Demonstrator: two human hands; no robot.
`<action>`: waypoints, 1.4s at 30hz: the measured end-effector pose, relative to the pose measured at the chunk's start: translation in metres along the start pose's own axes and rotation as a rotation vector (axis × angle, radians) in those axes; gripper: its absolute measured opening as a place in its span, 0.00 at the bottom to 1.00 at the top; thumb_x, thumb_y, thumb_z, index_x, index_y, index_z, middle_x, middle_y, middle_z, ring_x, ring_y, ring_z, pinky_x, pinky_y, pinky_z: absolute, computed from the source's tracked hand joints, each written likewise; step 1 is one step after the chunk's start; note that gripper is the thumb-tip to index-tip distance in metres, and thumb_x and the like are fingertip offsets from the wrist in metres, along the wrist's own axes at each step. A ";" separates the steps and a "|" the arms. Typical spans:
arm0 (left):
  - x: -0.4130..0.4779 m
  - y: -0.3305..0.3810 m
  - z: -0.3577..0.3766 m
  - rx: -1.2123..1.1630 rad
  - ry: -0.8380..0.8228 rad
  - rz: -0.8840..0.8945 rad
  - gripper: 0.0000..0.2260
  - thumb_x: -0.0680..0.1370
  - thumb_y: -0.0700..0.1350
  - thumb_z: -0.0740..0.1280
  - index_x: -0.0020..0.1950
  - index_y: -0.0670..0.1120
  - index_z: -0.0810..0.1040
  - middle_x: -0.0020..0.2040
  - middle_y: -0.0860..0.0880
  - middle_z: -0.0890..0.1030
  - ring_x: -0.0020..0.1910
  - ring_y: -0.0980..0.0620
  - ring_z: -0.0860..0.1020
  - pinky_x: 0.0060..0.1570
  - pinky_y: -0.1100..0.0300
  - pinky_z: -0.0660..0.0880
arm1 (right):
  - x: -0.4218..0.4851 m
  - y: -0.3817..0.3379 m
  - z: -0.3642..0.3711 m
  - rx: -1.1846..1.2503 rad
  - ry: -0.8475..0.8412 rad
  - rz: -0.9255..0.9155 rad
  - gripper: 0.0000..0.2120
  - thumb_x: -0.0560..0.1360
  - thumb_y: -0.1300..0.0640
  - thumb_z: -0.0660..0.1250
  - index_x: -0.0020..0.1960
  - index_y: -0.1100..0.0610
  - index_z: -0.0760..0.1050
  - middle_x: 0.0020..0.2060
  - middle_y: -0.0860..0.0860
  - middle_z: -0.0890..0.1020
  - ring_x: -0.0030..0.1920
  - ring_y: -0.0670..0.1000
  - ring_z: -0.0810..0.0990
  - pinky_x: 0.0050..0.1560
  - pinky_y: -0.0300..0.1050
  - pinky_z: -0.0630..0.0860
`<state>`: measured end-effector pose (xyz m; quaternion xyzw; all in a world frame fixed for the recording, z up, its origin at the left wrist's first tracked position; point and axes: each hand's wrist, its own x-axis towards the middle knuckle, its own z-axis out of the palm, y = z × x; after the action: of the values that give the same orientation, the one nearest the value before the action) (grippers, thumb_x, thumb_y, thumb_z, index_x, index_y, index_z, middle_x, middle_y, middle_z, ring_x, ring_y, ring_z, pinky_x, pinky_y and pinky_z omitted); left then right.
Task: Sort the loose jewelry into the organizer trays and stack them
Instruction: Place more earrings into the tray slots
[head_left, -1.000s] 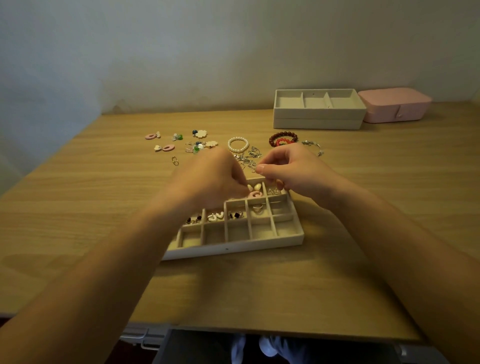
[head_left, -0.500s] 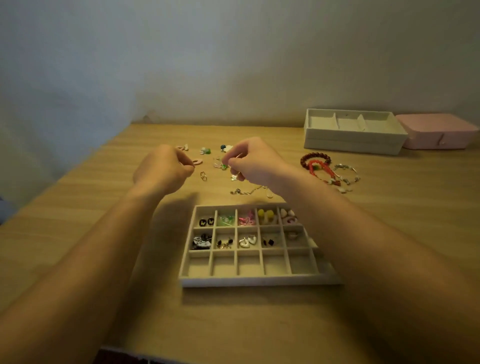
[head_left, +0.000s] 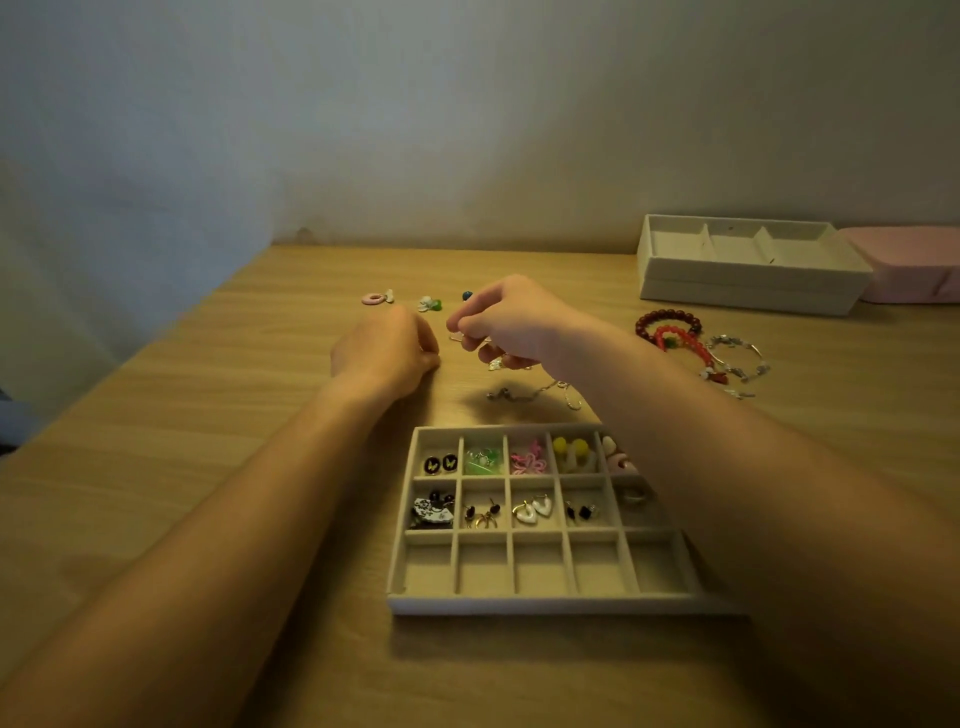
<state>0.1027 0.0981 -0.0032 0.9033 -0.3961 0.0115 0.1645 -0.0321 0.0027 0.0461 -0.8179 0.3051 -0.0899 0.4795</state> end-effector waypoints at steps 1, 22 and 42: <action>-0.002 0.001 0.000 -0.014 0.006 0.005 0.03 0.77 0.50 0.71 0.50 0.56 0.84 0.48 0.53 0.84 0.49 0.50 0.80 0.51 0.49 0.80 | -0.002 0.001 -0.002 0.004 -0.001 -0.008 0.07 0.82 0.58 0.66 0.52 0.53 0.83 0.41 0.50 0.84 0.38 0.47 0.79 0.38 0.41 0.75; -0.115 0.100 -0.051 -1.351 -0.406 0.125 0.10 0.68 0.46 0.73 0.45 0.42 0.82 0.34 0.46 0.81 0.31 0.54 0.78 0.30 0.66 0.77 | -0.124 0.042 -0.089 0.409 -0.140 -0.247 0.09 0.77 0.65 0.70 0.57 0.62 0.80 0.46 0.59 0.86 0.45 0.55 0.87 0.45 0.45 0.84; -0.137 0.111 -0.037 -1.118 -0.329 0.168 0.08 0.71 0.41 0.74 0.48 0.40 0.84 0.39 0.41 0.86 0.37 0.48 0.85 0.37 0.61 0.82 | -0.140 0.057 -0.096 -0.203 -0.101 -0.322 0.01 0.75 0.55 0.75 0.46 0.51 0.86 0.37 0.43 0.83 0.39 0.40 0.80 0.35 0.33 0.77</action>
<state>-0.0673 0.1365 0.0427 0.6351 -0.4325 -0.3262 0.5506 -0.2093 -0.0059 0.0686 -0.9037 0.1536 -0.0931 0.3887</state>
